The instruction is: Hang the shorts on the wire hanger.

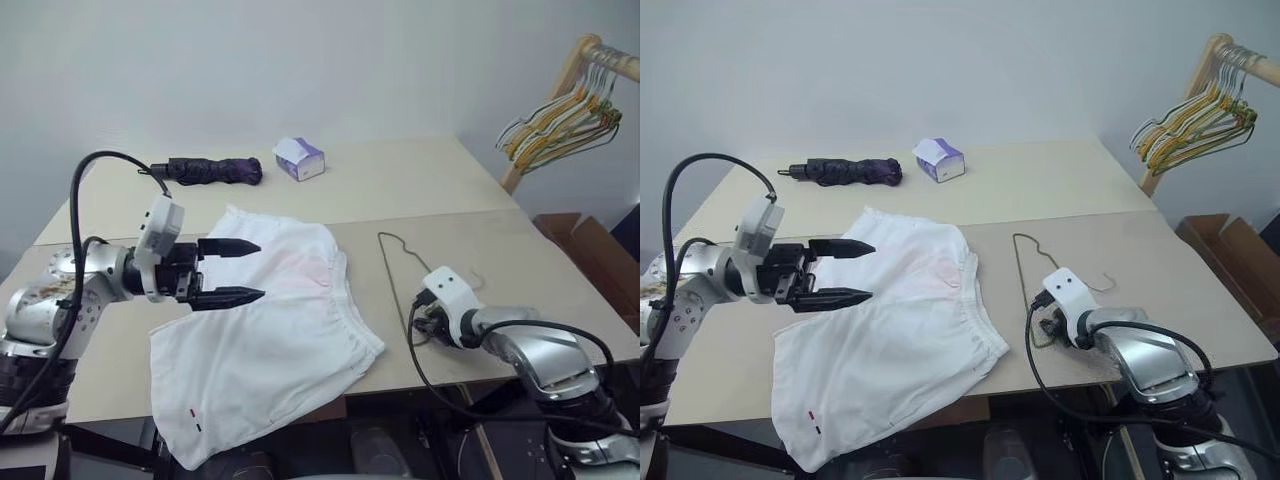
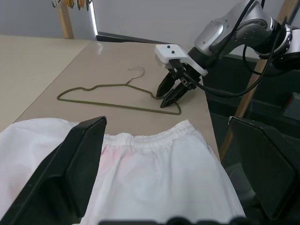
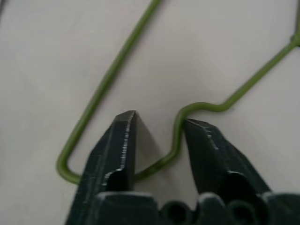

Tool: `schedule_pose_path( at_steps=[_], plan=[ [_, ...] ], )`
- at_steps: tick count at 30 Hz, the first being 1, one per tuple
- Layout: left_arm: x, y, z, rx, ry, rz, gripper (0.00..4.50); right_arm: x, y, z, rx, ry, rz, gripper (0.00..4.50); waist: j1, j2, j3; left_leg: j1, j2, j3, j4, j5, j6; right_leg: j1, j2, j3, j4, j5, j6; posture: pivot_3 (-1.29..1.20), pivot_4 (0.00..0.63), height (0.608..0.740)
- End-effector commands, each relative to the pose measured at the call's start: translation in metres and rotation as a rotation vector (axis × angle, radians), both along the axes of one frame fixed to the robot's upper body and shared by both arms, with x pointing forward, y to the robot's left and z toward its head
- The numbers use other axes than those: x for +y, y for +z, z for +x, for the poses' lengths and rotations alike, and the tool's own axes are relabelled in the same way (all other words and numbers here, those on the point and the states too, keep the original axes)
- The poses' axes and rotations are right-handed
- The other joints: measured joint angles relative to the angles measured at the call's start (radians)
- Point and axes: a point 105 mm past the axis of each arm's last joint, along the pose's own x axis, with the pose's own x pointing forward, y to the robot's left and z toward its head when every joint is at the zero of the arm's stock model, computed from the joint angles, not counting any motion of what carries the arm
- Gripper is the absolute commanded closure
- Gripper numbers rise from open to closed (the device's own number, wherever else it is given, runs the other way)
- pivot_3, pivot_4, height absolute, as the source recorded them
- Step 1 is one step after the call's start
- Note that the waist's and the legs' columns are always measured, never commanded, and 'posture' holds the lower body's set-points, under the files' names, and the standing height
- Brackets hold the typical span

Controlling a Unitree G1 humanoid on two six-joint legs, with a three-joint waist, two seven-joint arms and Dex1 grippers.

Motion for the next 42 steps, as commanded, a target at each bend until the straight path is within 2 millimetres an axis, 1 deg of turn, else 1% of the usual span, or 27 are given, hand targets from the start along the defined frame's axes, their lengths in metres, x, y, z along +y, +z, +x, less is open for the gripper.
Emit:
schedule_pose_path(
  at_steps=[1, 3, 4, 9, 13, 15, 17, 21, 23, 25, 28, 30, 33, 37, 42],
  plan=[
    [-0.001, 0.012, 0.0, -0.06, -0.01, -0.003, 0.0, -0.015, -0.006, 0.003, 0.039, -0.088, -0.052, 3.57, 0.0, -0.003, -0.002, 0.0, 0.0, 0.0, 0.0, 0.0, 0.0, 0.0, 0.0, 0.0, -0.001, 0.0, 0.0, -0.33, 0.0, 0.74],
    [-0.001, 0.013, 0.001, -0.062, -0.011, -0.004, 0.0, -0.018, -0.004, 0.006, 0.034, -0.103, -0.062, 4.36, -0.001, -0.006, -0.004, -0.002, 0.0, 0.0, 0.0, 0.0, 0.0, 0.0, 0.0, 0.0, -0.002, 0.002, 0.003, -0.33, 0.0, 0.74],
    [-0.001, 0.013, 0.002, -0.064, -0.01, -0.005, 0.0, -0.019, -0.003, 0.008, 0.028, -0.112, -0.068, 4.47, 0.0, -0.006, -0.004, -0.002, 0.0, 0.0, 0.0, 0.0, 0.0, -0.001, 0.0, 0.0, -0.002, 0.003, 0.004, -0.33, 0.0, 0.74],
    [-0.002, 0.013, 0.005, -0.077, -0.006, -0.008, 0.0, -0.027, 0.005, 0.017, -0.023, -0.148, -0.1, 4.47, 0.0, -0.006, -0.004, -0.004, 0.0, 0.0, 0.0, 0.0, 0.0, -0.001, 0.0, 0.0, -0.003, 0.003, 0.006, -0.33, 0.0, 0.74],
    [-0.004, 0.014, 0.01, -0.096, 0.005, -0.016, 0.0, -0.036, 0.028, 0.032, -0.18, -0.124, -0.2, 4.47, 0.0, -0.005, -0.004, -0.006, -0.001, 0.0, 0.0, 0.0, 0.0, -0.004, 0.0, 0.0, -0.003, 0.003, 0.006, -0.33, 0.0, 0.74],
    [-0.004, 0.015, 0.015, -0.104, 0.016, -0.023, 0.0, -0.038, 0.044, 0.041, -0.293, -0.079, -0.252, 4.47, 0.0, -0.004, -0.003, -0.008, -0.001, 0.0, 0.0, 0.003, 0.005, -0.006, -0.001, 0.0, -0.003, 0.004, 0.006, -0.32, 0.0, 0.74],
    [-0.006, 0.017, 0.019, -0.112, 0.025, -0.028, 0.0, -0.039, 0.065, 0.052, -0.469, 0.007, -0.341, 4.47, -0.001, -0.003, -0.003, -0.01, -0.001, 0.0, 0.0, 0.005, 0.008, -0.008, -0.001, 0.0, -0.003, 0.004, 0.006, -0.32, 0.0, 0.74],
    [-0.005, 0.02, 0.028, -0.108, 0.059, -0.032, 0.0, -0.027, 0.105, 0.063, -0.805, 0.162, -0.419, 4.47, -0.015, -0.002, -0.002, -0.014, -0.001, 0.001, 0.0, 0.005, 0.008, -0.013, 0.0, 0.0, -0.002, 0.004, 0.007, -0.31, 0.0, 0.74],
    [-0.002, 0.021, 0.031, -0.096, 0.07, -0.034, 0.0, -0.023, 0.114, 0.063, -0.924, 0.252, -0.497, 4.47, -0.023, -0.002, -0.002, -0.014, -0.001, 0.001, 0.0, 0.005, 0.008, -0.013, 0.0, 0.0, -0.002, 0.004, 0.007, -0.31, 0.0, 0.74],
    [0.001, 0.025, 0.033, -0.081, 0.075, -0.048, 0.0, -0.021, 0.121, 0.063, -1.038, 0.362, -0.616, 4.47, -0.026, -0.002, -0.002, -0.015, -0.002, 0.001, 0.0, 0.005, 0.008, -0.013, -0.001, 0.0, -0.002, 0.004, 0.007, -0.3, 0.0, 0.74],
    [0.003, 0.032, 0.04, -0.094, 0.085, -0.073, 0.0, -0.014, 0.127, 0.058, -1.201, 0.56, -0.765, 4.47, -0.027, -0.002, -0.002, -0.014, -0.003, 0.001, 0.001, 0.005, 0.008, -0.013, -0.001, 0.001, -0.002, 0.004, 0.008, -0.29, 0.0, 0.74],
    [0.002, 0.035, 0.051, -0.115, 0.11, -0.059, 0.0, -0.009, 0.121, 0.052, -1.264, 0.747, -0.874, 4.47, -0.027, -0.002, -0.002, -0.013, -0.002, 0.001, 0.001, 0.005, 0.008, -0.012, -0.001, 0.001, -0.002, 0.004, 0.008, -0.28, 0.0, 0.74],
    [-0.003, 0.038, 0.059, -0.109, 0.073, -0.02, 0.0, -0.003, 0.11, 0.045, -1.313, 0.965, -0.941, 4.47, -0.029, -0.002, -0.002, -0.011, -0.003, 0.001, 0.001, 0.005, 0.008, -0.009, -0.001, 0.0, -0.002, 0.004, 0.008, -0.28, 0.0, 0.74],
    [-0.011, 0.034, 0.065, -0.102, 0.04, 0.028, 0.0, 0.004, 0.11, 0.042, -1.371, 1.078, -0.939, 4.47, -0.039, -0.002, -0.002, -0.007, -0.003, 0.002, 0.001, 0.005, 0.008, -0.003, -0.001, 0.001, -0.003, 0.004, 0.007, -0.29, 0.0, 0.74],
    [-0.023, 0.016, 0.073, -0.066, -0.021, 0.128, 0.0, 0.019, 0.121, 0.04, -1.43, 1.13, -0.912, 4.47, -0.058, -0.002, -0.002, -0.005, -0.003, 0.001, 0.001, 0.005, 0.008, -0.001, -0.001, 0.001, -0.003, 0.004, 0.008, -0.31, 0.0, 0.74]
  ],
)
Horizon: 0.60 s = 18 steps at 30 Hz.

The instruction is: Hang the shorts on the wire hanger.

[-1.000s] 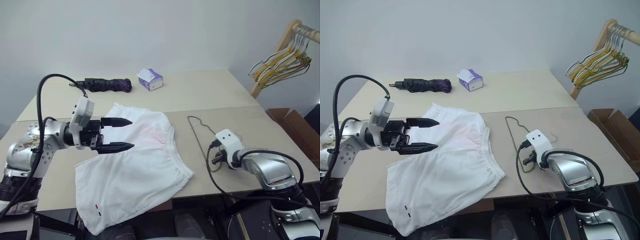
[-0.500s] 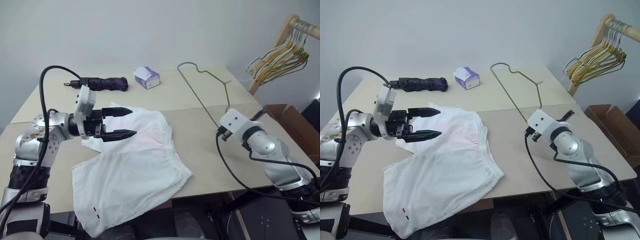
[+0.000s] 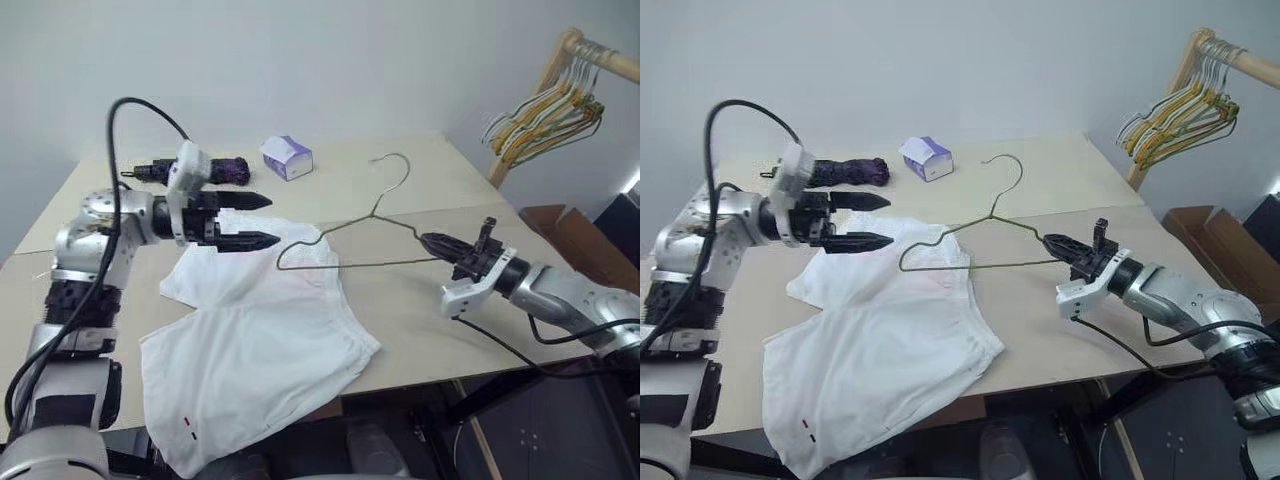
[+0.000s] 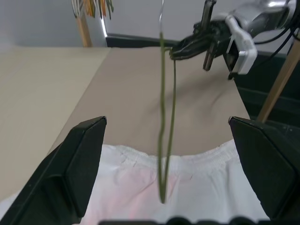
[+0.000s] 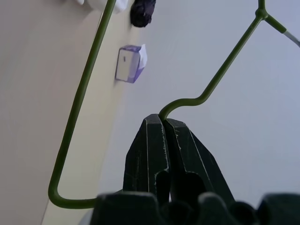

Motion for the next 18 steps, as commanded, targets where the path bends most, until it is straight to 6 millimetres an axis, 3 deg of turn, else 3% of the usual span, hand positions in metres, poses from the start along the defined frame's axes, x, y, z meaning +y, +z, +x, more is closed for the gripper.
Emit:
schedule_pose_path(
  at_steps=[1, 12, 18],
  plan=[
    [-0.01, 0.0, 0.004, -0.031, -0.061, 0.074, 0.0, 0.01, 0.024, 0.0, -0.066, 0.053, 0.024, 4.47, -0.005, 0.0, 0.0, 0.0, 0.0, 0.0, 0.0, 0.0, 0.0, 0.0, 0.0, 0.0, 0.0, 0.0, 0.0, -0.31, 0.0, 0.74],
    [-0.019, -0.038, 0.004, 0.0, -0.208, 0.319, 0.0, 0.017, 0.032, 0.002, -0.074, 0.04, -0.015, 4.47, -0.047, 0.0, 0.0, 0.002, 0.0, 0.0, 0.0, 0.0, 0.0, 0.002, 0.0, 0.0, 0.0, 0.0, 0.001, -0.33, 0.0, 0.74],
    [-0.021, -0.054, 0.011, -0.033, -0.171, 0.388, 0.0, 0.018, 0.038, 0.003, -0.092, 0.031, -0.005, 4.47, -0.057, 0.0, 0.0, 0.002, 0.0, 0.0, 0.0, 0.0, 0.0, 0.002, 0.0, 0.0, 0.001, 0.0, 0.001, -0.33, 0.0, 0.74]
  ],
)
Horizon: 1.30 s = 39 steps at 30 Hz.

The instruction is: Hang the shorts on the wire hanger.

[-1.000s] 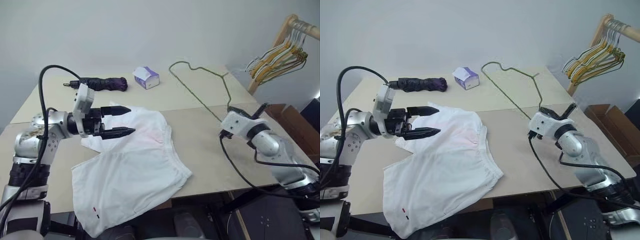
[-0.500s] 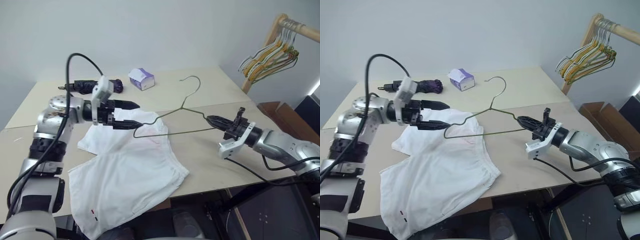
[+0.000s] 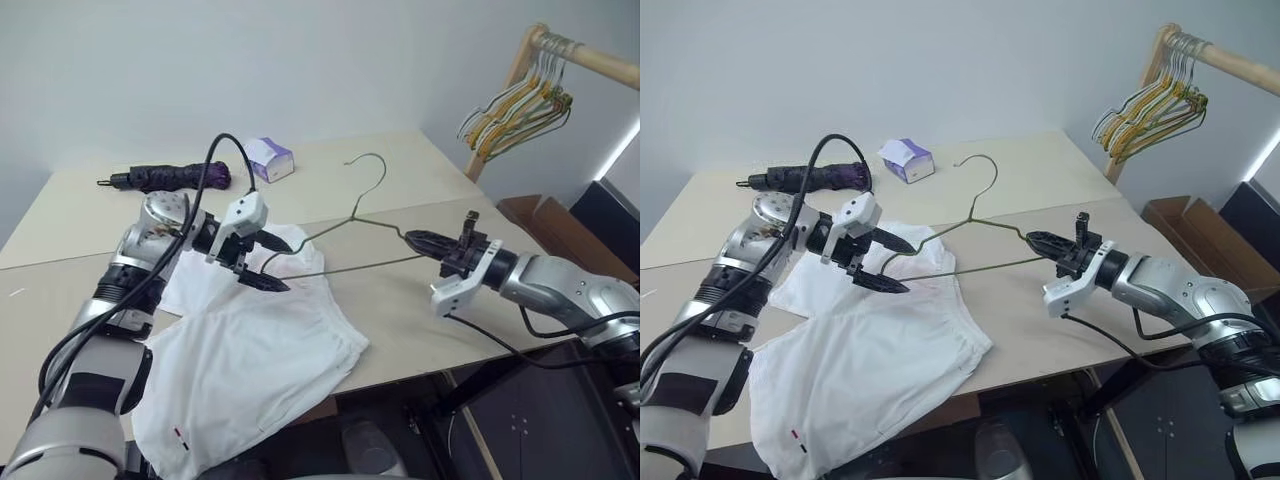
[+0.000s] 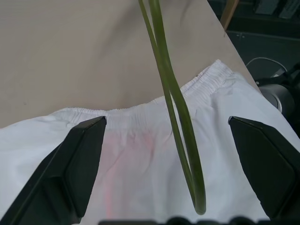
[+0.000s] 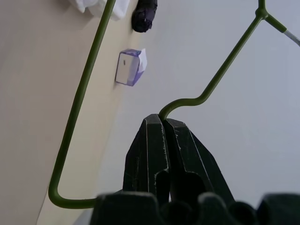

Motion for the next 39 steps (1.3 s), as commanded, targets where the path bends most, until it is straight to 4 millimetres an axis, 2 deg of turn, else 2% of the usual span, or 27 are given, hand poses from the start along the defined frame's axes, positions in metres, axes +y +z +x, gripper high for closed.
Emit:
schedule_pose_path(
  at_steps=[1, 4, 15, 16, 22, 26, 32, 35, 39],
  plan=[
    [0.0, -0.001, 0.008, -0.085, 0.018, 0.04, 0.0, 0.005, 0.029, 0.003, -0.098, 0.007, 0.032, 4.47, 0.0, 0.0, 0.0, 0.0, 0.0, 0.0, 0.0, 0.0, 0.0, 0.0, 0.0, 0.0, 0.0, 0.0, 0.0, -0.33, 0.0, 0.74],
    [0.0, -0.004, 0.009, -0.087, 0.033, 0.049, 0.61, 0.007, 0.032, 0.003, -0.106, 0.015, 0.035, 4.5, 0.0, 0.0, 0.0, 0.001, 0.0, 0.0, 0.0, 0.0, 0.0, 0.0, 0.0, 0.0, 0.0, 0.0, 0.0, -0.32, 0.0, 0.74],
    [0.002, -0.004, 0.011, -0.097, 0.062, 0.041, 4.33, 0.014, 0.034, 0.003, -0.115, 0.04, 0.032, 4.5, 0.002, 0.0, 0.0, 0.001, 0.0, 0.0, 0.0, 0.0, 0.0, 0.001, 0.0, 0.0, 0.0, 0.0, 0.001, -0.31, 0.0, 0.74],
    [0.003, -0.005, 0.011, -0.096, 0.066, 0.038, 4.47, 0.015, 0.034, 0.003, -0.115, 0.044, 0.033, 4.5, 0.002, 0.0, 0.0, 0.001, 0.0, 0.0, 0.0, 0.0, 0.0, 0.001, 0.0, 0.0, 0.0, 0.0, 0.001, -0.3, 0.0, 0.74],
    [0.008, -0.005, 0.007, -0.068, 0.093, 0.018, 4.47, 0.023, 0.029, -0.002, -0.082, 0.078, 0.055, 4.5, 0.003, 0.0, 0.0, 0.001, 0.0, 0.0, 0.0, 0.0, 0.0, 0.001, 0.0, 0.0, 0.0, 0.0, 0.001, -0.3, 0.0, 0.74],
    [0.018, -0.008, 0.007, -0.071, 0.16, 0.018, 4.5, 0.033, 0.022, -0.012, -0.002, 0.135, 0.084, 3.45, 0.003, 0.0, 0.0, 0.001, 0.0, 0.0, 0.0, 0.0, 0.0, 0.001, 0.0, 0.0, 0.0, 0.0, 0.001, -0.28, 0.0, 0.74],
    [0.036, -0.006, 0.004, -0.121, 0.236, 0.048, 4.5, 0.045, 0.019, -0.026, 0.129, 0.192, 0.181, 1.25, 0.014, 0.0, 0.0, 0.002, 0.0, -0.001, 0.0, 0.0, 0.0, 0.002, 0.0, 0.0, 0.001, 0.0, 0.001, -0.22, 0.0, 0.74],
    [0.043, -0.005, -0.003, -0.158, 0.242, 0.064, 4.5, 0.047, 0.016, -0.033, 0.263, 0.2, 0.25, 0.16, 0.033, 0.0, 0.0, 0.003, 0.0, -0.001, 0.0, 0.0, 0.0, 0.002, 0.0, 0.0, 0.001, 0.0, 0.001, -0.19, 0.0, 0.74],
    [0.048, -0.003, -0.007, -0.231, 0.251, 0.076, 4.5, 0.046, 0.015, -0.045, 0.5, 0.186, 0.357, 0.05, 0.084, 0.0, 0.0, 0.004, 0.0, -0.001, 0.001, 0.0, 0.0, 0.003, 0.0, 0.0, 0.001, 0.0, 0.001, -0.16, 0.0, 0.74]
  ],
)
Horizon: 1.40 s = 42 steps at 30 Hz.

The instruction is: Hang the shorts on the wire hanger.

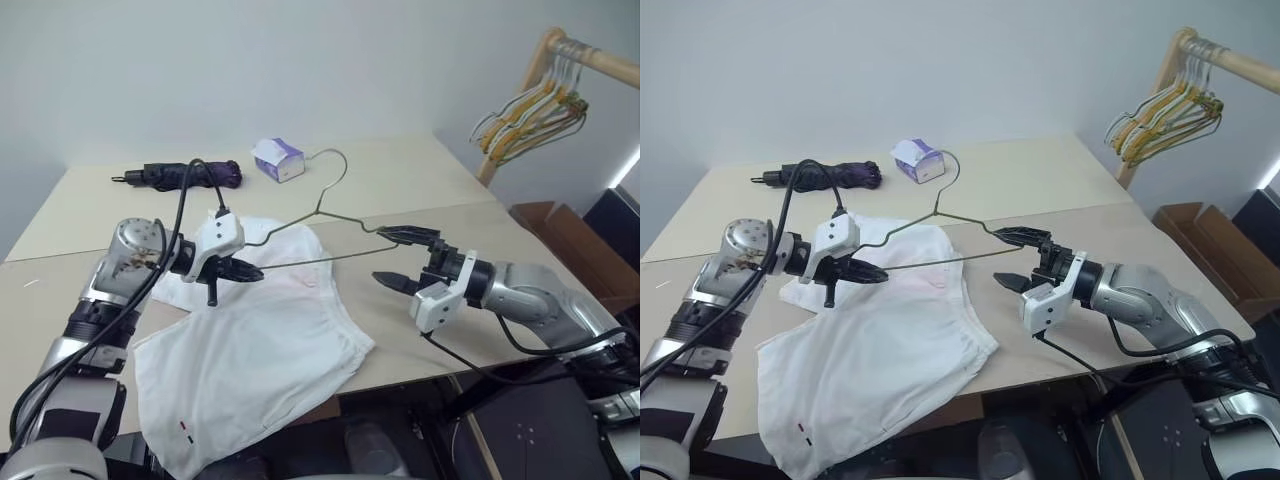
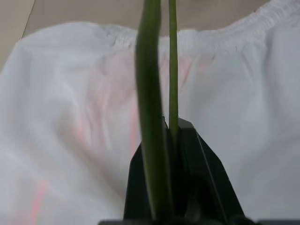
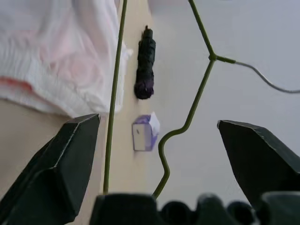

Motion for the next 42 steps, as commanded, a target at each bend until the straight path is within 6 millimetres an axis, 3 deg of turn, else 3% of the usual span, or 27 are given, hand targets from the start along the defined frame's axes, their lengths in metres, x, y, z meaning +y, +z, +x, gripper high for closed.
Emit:
schedule_pose_path(
  at_steps=[1, 6, 11, 16, 27, 31, 41, 42],
  plan=[
    [0.002, 0.02, 0.0, -0.14, -0.016, 0.003, 4.5, 0.001, 0.02, -0.011, 0.209, 0.002, 0.135, 0.05, 0.027, 0.0, 0.0, 0.0, 0.0, 0.0, 0.0, 0.0, 0.0, 0.0, 0.0, 0.0, 0.0, 0.0, 0.0, -0.16, 0.0, 0.74],
    [0.005, 0.018, -0.01, -0.178, -0.076, 0.034, 4.5, -0.007, 0.033, -0.013, 0.59, -0.045, 0.296, 0.05, 0.086, 0.0, 0.0, 0.0, 0.001, 0.0, 0.0, 0.0, 0.0, -0.001, 0.0, 0.0, 0.0, 0.0, 0.0, -0.18, 0.0, 0.74],
    [0.006, 0.021, -0.02, -0.178, -0.152, 0.067, 4.5, -0.021, 0.037, -0.016, 0.809, -0.123, 0.183, 0.05, 0.125, 0.002, 0.001, -0.001, 0.001, 0.0, 0.0, 0.0, -0.001, -0.003, 0.0, 0.0, 0.0, 0.0, -0.001, -0.21, 0.0, 0.74],
    [0.0, 0.025, -0.022, -0.182, -0.21, 0.08, 4.5, -0.03, 0.034, -0.012, 0.902, -0.25, 0.039, 0.05, 0.133, 0.004, 0.001, -0.007, 0.001, 0.001, 0.0, -0.005, -0.008, -0.008, 0.0, -0.001, 0.0, 0.0, -0.002, -0.22, 0.0, 0.74],
    [-0.015, 0.032, -0.017, -0.199, -0.289, 0.079, 4.5, -0.013, 0.011, 0.012, 0.967, -0.389, -0.097, 0.05, 0.098, 0.005, 0.001, -0.015, 0.001, 0.001, 0.0, 0.0, 0.0, -0.017, 0.0, 0.0, 0.0, 0.0, -0.001, -0.23, 0.0, 0.74],
    [-0.019, 0.033, -0.016, -0.199, -0.309, 0.075, 4.5, -0.007, 0.011, 0.016, 0.96, -0.396, -0.127, 0.93, 0.087, 0.005, 0.001, -0.015, 0.0, 0.001, 0.0, 0.0, 0.0, -0.017, 0.0, 0.0, 0.0, 0.001, -0.001, -0.24, 0.0, 0.74],
    [-0.025, 0.032, -0.014, -0.2, -0.333, 0.069, 4.5, -0.004, 0.002, 0.009, 0.947, -0.376, -0.231, 4.47, 0.05, 0.005, 0.0, -0.015, 0.0, 0.0, 0.002, 0.0, 0.0, -0.017, 0.0, 0.0, 0.002, 0.001, 0.0, -0.25, 0.0, 0.74],
    [-0.025, 0.032, -0.014, -0.2, -0.335, 0.069, 4.5, -0.004, 0.002, 0.009, 0.945, -0.377, -0.233, 4.47, 0.047, 0.005, 0.0, -0.015, 0.0, 0.0, 0.003, 0.0, 0.0, -0.017, 0.0, -0.001, 0.002, 0.001, 0.0, -0.25, 0.0, 0.74]
  ],
)
